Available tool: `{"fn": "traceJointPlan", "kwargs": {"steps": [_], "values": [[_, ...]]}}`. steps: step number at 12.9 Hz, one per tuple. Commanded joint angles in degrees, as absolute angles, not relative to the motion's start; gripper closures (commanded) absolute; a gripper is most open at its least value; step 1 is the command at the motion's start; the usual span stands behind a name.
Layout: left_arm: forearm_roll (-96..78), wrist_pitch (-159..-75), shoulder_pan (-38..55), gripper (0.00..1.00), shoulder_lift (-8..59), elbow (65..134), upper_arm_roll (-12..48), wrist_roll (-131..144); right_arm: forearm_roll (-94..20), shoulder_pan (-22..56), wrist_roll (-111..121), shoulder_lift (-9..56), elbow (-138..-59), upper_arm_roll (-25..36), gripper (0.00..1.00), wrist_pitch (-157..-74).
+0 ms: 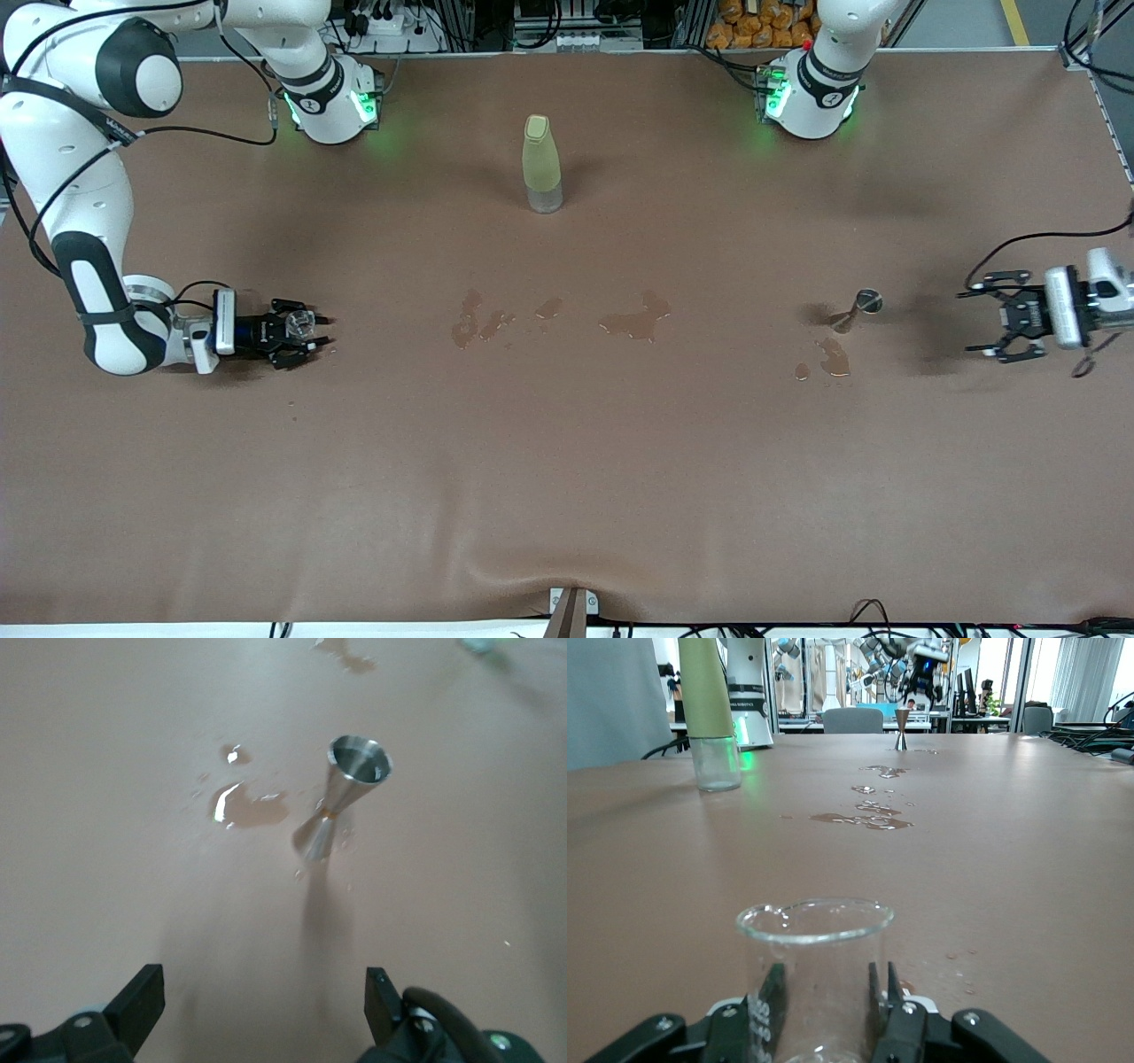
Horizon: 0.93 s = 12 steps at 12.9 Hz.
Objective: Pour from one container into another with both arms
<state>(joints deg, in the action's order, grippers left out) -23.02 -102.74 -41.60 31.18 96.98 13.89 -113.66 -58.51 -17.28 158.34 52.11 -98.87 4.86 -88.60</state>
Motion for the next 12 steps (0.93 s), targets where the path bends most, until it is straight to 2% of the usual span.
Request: {"fn": "traceJointPlan", "kwargs": {"steps": [1,6,9,12], "values": [[-17.51,-101.60,-40.78,0.00,26.46,93.97,14.59,-101.65,-58.98,-17.14,166.03,52.39,-96.77,6.76,0.00,-87.98],[-7.93,-101.60,-39.38,0.00,22.60,88.43,20.20,-67.85,-54.15,-16.00,150.52,48.53,-95.10,12.03,0.00,-88.15],[6.01,-101.60,-33.51,0.00,22.32,83.07,24.95,-34.02,-50.81,-13.46,132.69,43.09,-95.18,16.07,0.00,-88.07],[15.73,-101.51,-25.94,0.00,21.28,82.35,25.75,-23.65,-44.15,-11.08,110.91,34.14,-95.27,17.05,0.00,-89.20]]}}
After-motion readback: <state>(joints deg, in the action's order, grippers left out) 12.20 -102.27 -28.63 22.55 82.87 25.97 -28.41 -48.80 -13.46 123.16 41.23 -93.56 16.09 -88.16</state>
